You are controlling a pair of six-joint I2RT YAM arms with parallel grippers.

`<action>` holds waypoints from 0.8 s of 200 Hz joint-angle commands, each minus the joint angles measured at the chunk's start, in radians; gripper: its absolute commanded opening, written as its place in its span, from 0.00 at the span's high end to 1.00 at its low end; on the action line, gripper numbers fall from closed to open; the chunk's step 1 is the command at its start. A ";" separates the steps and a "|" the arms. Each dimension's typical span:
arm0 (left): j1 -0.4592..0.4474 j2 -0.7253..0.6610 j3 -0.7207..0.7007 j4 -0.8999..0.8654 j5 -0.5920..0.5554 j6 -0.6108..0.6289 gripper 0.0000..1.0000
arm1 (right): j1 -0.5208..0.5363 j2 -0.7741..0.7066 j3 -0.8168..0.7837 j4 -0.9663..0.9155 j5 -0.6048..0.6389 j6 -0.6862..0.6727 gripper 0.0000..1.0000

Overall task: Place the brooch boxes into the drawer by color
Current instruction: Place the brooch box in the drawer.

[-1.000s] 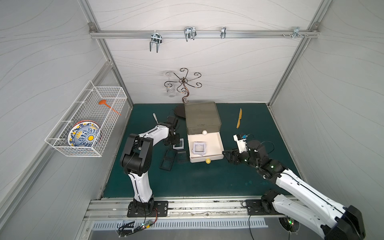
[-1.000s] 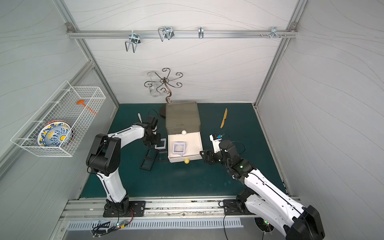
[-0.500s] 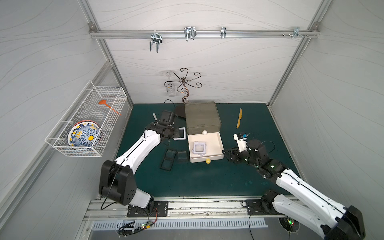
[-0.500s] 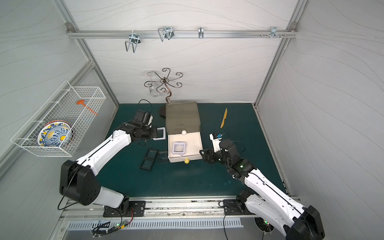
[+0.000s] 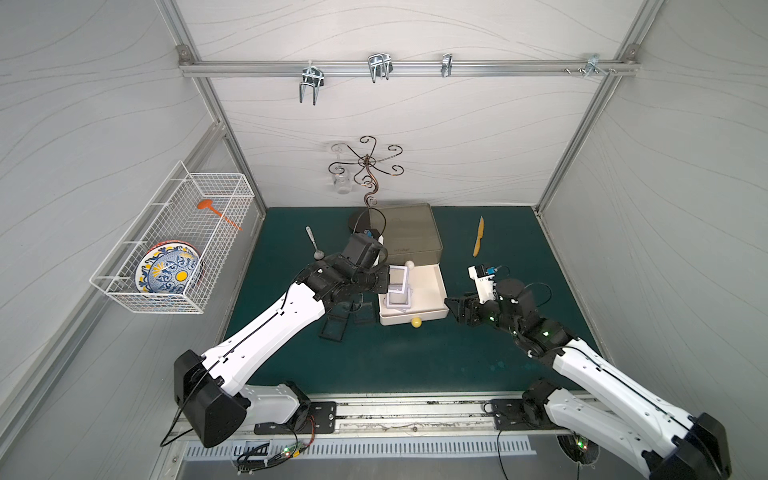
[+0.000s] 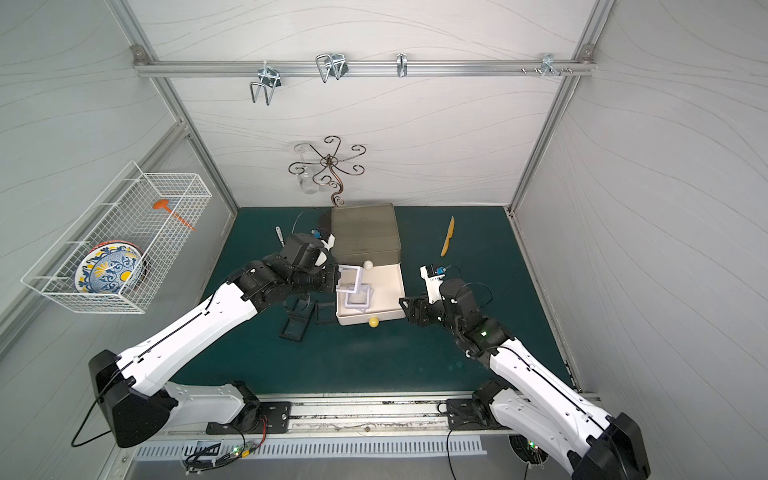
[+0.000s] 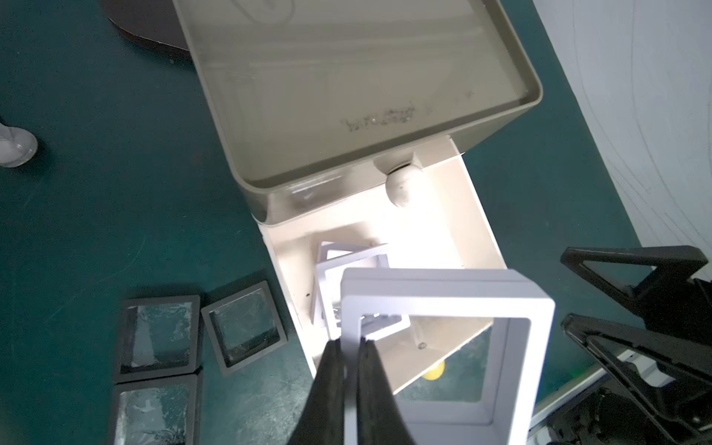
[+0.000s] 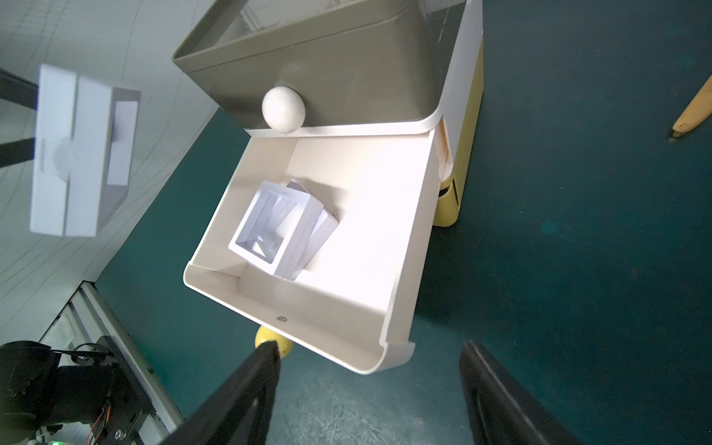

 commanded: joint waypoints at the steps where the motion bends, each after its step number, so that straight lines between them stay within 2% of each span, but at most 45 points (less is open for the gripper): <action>1: -0.037 0.043 0.013 0.087 -0.005 -0.051 1.00 | -0.003 -0.039 -0.007 0.004 0.039 0.013 0.22; 47: -0.135 0.219 0.098 0.144 -0.036 -0.091 1.00 | -0.005 -0.232 -0.067 0.010 0.161 0.069 0.22; 107: -0.170 0.368 0.158 0.148 -0.075 -0.098 1.00 | -0.005 -0.266 -0.064 -0.061 0.157 0.068 0.22; 148: -0.176 0.405 0.170 0.138 -0.107 -0.095 0.81 | -0.005 -0.267 -0.062 -0.064 0.144 0.065 0.21; 160: -0.176 0.408 0.173 0.138 -0.107 -0.094 0.71 | -0.004 -0.262 -0.062 -0.064 0.127 0.057 0.21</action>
